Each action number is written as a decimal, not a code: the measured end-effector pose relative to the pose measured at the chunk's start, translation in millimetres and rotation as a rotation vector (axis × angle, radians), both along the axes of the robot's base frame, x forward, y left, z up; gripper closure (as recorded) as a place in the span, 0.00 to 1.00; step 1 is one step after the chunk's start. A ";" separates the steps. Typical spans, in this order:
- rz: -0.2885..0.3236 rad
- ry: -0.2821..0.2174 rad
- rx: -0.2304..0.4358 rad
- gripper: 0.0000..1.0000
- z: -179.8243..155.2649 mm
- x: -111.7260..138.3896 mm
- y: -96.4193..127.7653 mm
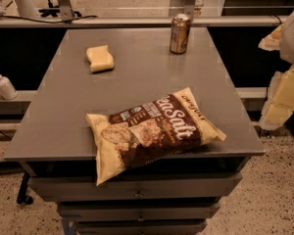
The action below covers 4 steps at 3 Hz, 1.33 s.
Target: Move orange can near sponge
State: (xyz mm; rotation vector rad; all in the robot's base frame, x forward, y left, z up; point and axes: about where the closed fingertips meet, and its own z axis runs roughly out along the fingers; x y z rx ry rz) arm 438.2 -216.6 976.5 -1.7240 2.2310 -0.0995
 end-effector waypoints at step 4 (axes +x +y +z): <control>-0.072 -0.182 0.249 0.00 -34.3 143.9 -0.4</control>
Offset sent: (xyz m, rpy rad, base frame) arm 0.0774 0.0160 -0.0180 0.1275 -0.1098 0.0221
